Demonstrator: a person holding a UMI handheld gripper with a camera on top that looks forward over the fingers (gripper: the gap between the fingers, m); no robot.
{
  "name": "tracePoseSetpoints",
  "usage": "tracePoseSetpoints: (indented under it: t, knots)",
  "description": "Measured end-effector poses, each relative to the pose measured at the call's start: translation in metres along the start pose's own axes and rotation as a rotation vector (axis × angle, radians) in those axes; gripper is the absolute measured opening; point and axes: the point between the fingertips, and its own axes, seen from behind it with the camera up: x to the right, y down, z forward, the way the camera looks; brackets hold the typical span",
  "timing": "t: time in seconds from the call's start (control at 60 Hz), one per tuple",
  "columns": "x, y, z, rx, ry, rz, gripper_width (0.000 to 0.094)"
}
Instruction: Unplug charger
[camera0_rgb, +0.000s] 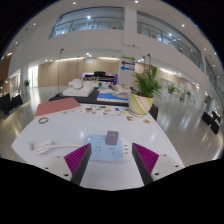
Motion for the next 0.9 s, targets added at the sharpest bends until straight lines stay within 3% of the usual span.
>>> tracePoseSetpoints:
  t: [0.117, 0.283, 0.367, 0.383, 0.433, 0.567, 0.683, 0.783, 0.9]
  knots:
    - [0.008, -0.002, 0.051, 0.007, 0.01, 0.04, 0.0854]
    - [-0.005, 0.0, 0.101, 0.001, -0.05, 0.022, 0.0847]
    - [-0.014, 0.006, 0.114, -0.013, -0.084, 0.041, 0.0508]
    - [-0.013, 0.004, 0.114, -0.005, -0.082, 0.05, 0.0494]
    - [-0.001, 0.005, 0.117, -0.006, -0.031, 0.028, 0.0245]
    - [0.0, 0.0, 0.117, -0.005, -0.05, 0.073, 0.0202]
    - [0.021, -0.084, 0.095, 0.186, -0.033, 0.059, 0.02]
    - [0.056, -0.116, 0.073, 0.145, -0.02, 0.147, 0.0199]
    - [0.11, -0.101, 0.066, 0.031, 0.014, 0.124, 0.0199]
